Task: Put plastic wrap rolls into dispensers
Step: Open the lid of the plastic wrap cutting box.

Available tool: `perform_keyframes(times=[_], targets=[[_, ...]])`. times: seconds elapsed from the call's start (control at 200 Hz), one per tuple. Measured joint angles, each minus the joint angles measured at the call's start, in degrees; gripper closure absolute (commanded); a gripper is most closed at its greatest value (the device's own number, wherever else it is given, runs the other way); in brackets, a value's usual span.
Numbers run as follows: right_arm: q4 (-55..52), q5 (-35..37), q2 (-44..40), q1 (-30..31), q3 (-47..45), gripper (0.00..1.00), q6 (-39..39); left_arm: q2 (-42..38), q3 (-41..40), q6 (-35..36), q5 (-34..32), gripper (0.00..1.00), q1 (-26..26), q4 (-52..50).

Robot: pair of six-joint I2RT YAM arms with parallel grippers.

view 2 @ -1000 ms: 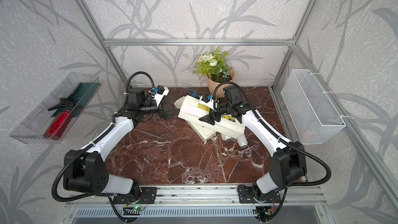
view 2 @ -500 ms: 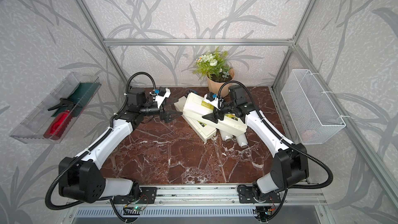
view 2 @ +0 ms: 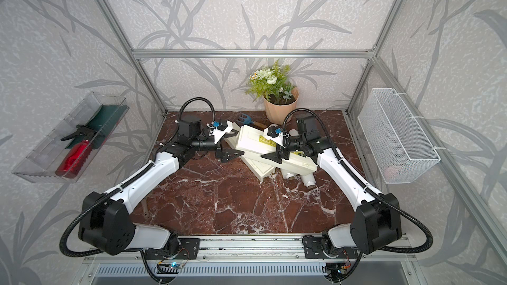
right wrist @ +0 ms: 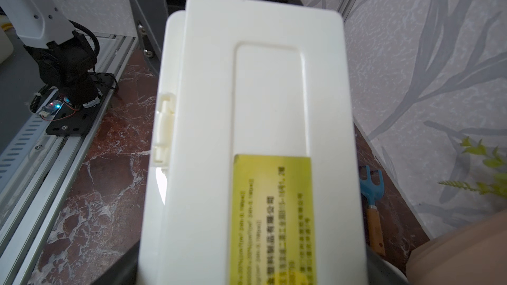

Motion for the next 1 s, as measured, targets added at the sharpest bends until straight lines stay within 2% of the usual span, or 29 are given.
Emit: perform_keyframes(times=[0.35, 0.495, 0.595, 0.74, 0.86, 0.935, 1.0], targets=[[-1.55, -3.82, 0.0, 0.24, 0.0, 0.29, -3.5, -1.66, -3.74, 0.02, -0.24, 0.01, -2.47, 2.95], [-2.47, -4.2, 0.0, 0.66, 0.0, 0.26, -3.5, -1.66, -5.31, -0.94, -0.66, 0.02, -3.8, 6.54], [-2.62, -3.8, 0.0, 1.05, 0.0, 0.17, -2.86, -1.66, -6.86, -3.06, -0.57, 0.1, -4.42, 9.92], [-1.95, -2.99, 0.0, 1.38, 0.0, 0.01, -0.81, -1.62, -8.15, -5.68, -0.17, 0.38, -4.63, 13.55], [0.92, -0.26, -0.59, 2.21, -0.24, 0.01, 2.86, -1.42, -8.15, -6.71, -0.66, 0.56, -4.63, 14.64], [3.67, 2.14, -2.38, 2.64, -1.92, 0.01, 4.76, -1.27, -8.15, -7.76, -0.79, 0.62, -4.63, 14.88], [6.54, 4.26, -4.66, 3.08, -4.28, 0.01, 6.21, -1.16, -8.13, -8.66, -0.7, 0.63, -4.63, 14.95]])
